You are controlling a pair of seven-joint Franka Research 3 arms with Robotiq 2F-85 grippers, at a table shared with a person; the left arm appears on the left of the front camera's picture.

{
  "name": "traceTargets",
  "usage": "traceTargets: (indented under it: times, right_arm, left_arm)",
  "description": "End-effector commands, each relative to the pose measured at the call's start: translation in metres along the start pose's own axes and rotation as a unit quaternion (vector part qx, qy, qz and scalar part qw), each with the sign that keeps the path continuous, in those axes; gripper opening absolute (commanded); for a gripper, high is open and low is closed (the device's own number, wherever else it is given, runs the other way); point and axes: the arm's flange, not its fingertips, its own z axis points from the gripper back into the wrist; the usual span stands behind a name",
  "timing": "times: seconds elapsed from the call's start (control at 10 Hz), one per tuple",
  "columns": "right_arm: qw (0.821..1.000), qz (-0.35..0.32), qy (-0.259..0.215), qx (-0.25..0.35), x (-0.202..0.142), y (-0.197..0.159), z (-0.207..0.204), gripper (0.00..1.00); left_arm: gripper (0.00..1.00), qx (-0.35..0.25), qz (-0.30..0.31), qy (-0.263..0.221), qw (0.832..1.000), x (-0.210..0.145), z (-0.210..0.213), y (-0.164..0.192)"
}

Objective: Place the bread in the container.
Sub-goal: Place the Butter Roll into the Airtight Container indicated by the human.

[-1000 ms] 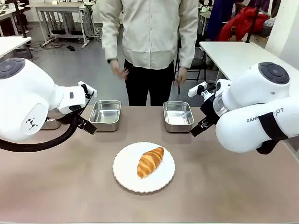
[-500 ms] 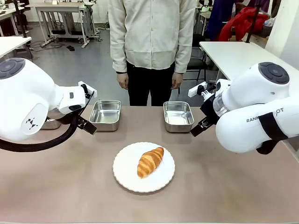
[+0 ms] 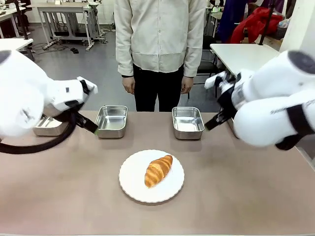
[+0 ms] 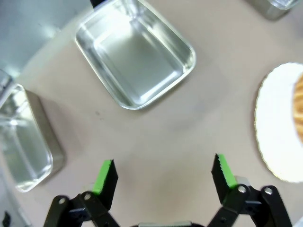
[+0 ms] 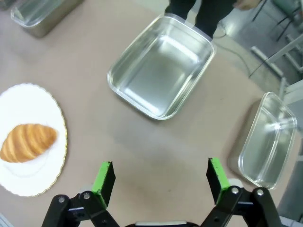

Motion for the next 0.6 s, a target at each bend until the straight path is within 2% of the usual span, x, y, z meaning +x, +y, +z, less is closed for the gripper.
traceTargets:
  times: [0.0,0.2,0.5]
  right_arm:
    - [0.999,-0.013,-0.028,0.017,0.014,-0.047,0.048,1.0]
    - [0.996,-0.01,-0.051,0.075,0.011,-0.088,0.08,1.0]
    - [0.99,0.022,-0.064,0.12,-0.021,-0.144,0.111,1.0]
  left_arm:
    - [1.0,-0.04,-0.025,-0.008,0.999,0.008,0.052,0.057]
    - [1.0,-0.074,-0.066,-0.005,0.995,0.01,0.082,0.109]
    - [1.0,-0.184,-0.115,-0.051,0.975,-0.023,0.103,0.194]
